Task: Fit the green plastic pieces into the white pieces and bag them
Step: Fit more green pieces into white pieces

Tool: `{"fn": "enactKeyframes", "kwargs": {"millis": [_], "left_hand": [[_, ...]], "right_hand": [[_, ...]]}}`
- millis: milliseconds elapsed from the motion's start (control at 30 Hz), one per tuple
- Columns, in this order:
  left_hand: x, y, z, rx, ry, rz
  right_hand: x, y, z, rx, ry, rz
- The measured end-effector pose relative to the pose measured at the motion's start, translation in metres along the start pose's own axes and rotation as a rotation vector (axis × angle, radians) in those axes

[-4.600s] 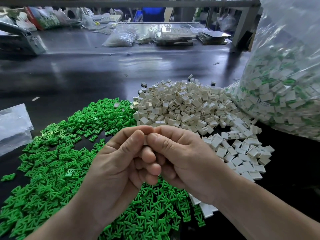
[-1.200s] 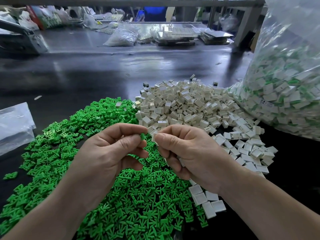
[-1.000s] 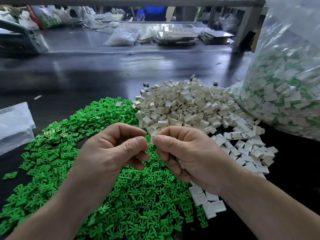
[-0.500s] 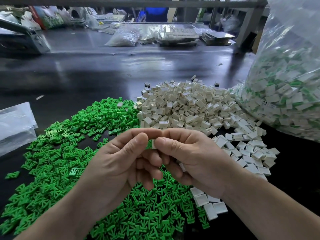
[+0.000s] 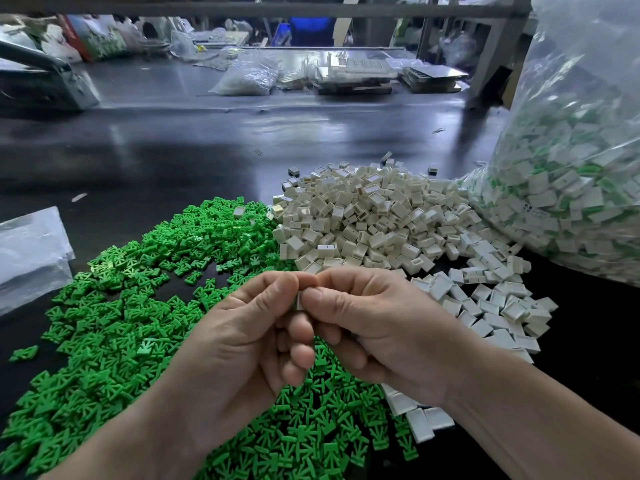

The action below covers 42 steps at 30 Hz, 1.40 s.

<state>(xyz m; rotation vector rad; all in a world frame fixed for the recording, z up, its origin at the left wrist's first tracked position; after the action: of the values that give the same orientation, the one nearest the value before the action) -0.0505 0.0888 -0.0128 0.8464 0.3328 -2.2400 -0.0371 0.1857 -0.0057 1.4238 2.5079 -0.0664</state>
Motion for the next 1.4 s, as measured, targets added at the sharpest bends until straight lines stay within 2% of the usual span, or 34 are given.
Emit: {"fn": "enactKeyframes", "kwargs": {"millis": [267,667,833,1000,1167,1400], "left_hand": [[-0.008,-0.001,0.005,-0.08,-0.002,-0.07],[-0.008,0.0,0.008,-0.091,-0.066,-0.028],[-0.007,0.001,0.009,-0.145,-0.106,0.05],[-0.005,-0.002,0.02,-0.203,-0.348,0.063],[-0.003,0.004,0.033,-0.275,-0.849,0.151],[-0.008,0.009,0.038,-0.327,-1.064,0.163]], "right_hand": [[-0.004,0.0,-0.003,0.062,-0.117,-0.022],[-0.005,0.001,0.0,0.044,-0.08,0.014],[-0.005,0.0,-0.001,0.056,-0.061,0.043],[0.0,0.001,-0.004,0.069,-0.055,0.084],[0.01,0.001,0.003,0.011,-0.035,0.178],[0.012,0.0,0.006,-0.016,-0.055,0.189]]}}
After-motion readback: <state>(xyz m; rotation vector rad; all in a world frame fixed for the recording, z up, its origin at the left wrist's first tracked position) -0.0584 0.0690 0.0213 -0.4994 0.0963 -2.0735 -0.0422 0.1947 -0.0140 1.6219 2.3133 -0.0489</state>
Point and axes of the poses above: each hand's wrist, its own y-axis away from the middle knuckle, its own x-axis out of the back of the hand, z = x × y, the point moved 8 cm from there along -y, towards the middle knuckle, and after that the axes turned 12 degrees about -z, right-handed, at the moved point
